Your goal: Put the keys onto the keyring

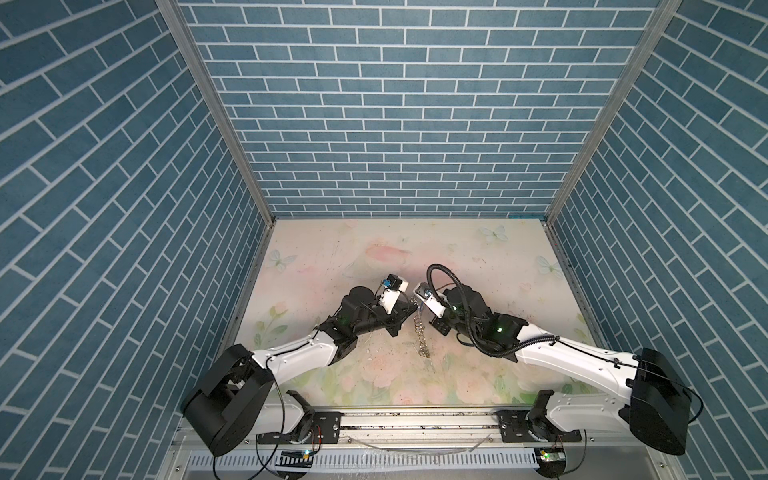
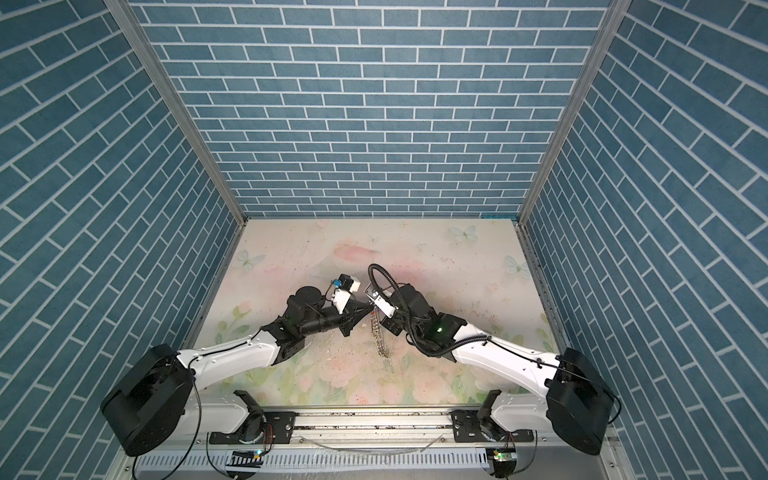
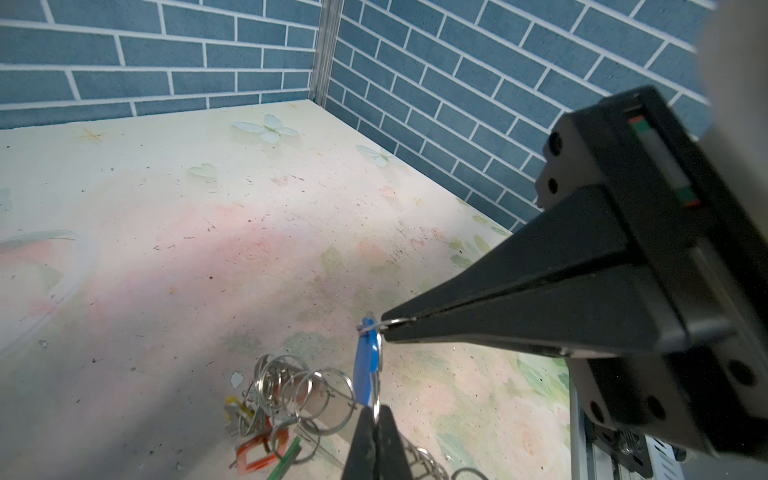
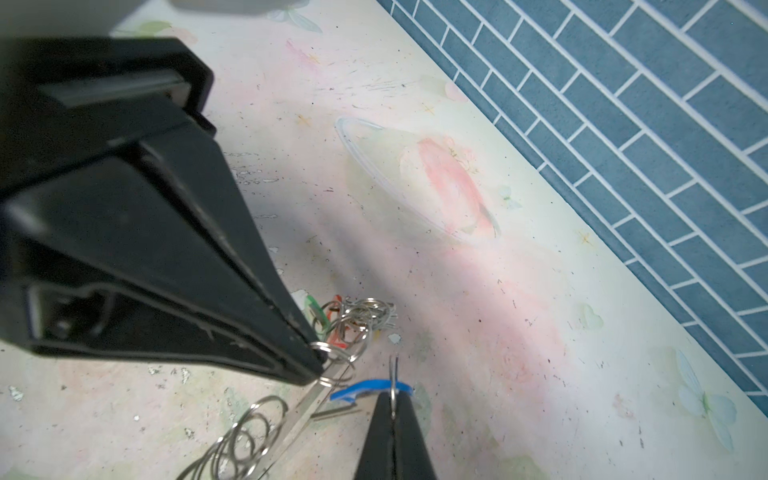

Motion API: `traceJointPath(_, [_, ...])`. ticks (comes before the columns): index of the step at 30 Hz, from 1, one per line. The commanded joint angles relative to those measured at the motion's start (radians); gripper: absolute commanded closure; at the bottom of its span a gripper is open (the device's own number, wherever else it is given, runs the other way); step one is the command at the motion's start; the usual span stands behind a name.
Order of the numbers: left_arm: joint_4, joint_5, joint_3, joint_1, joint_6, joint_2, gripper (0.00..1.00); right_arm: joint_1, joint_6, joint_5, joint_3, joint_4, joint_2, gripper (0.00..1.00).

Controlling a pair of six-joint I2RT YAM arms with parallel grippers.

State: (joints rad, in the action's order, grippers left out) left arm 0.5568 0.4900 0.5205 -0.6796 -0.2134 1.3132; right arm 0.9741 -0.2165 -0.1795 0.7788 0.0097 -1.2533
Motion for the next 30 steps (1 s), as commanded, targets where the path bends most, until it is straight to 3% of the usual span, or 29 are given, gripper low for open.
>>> traceJointPath(1, [0.023, -0.011, -0.008, -0.006, -0.003, -0.023, 1.0, 0.0, 0.002, -0.008, -0.01, 0.001, -0.003, 1.0])
traceJointPath(17, [0.051, -0.028, -0.004, -0.005, -0.024, -0.012, 1.0, 0.001, -0.001, 0.066, -0.012, 0.006, -0.011, 1.0])
traceJointPath(21, [0.048, -0.024, -0.003, -0.005, -0.026, -0.012, 1.0, 0.0, -0.007, 0.132, -0.019, 0.011, -0.007, 1.0])
traceJointPath(30, [0.037, -0.012, 0.001, -0.003, -0.026, -0.014, 1.0, 0.001, -0.015, 0.066, -0.024, 0.001, -0.009, 1.0])
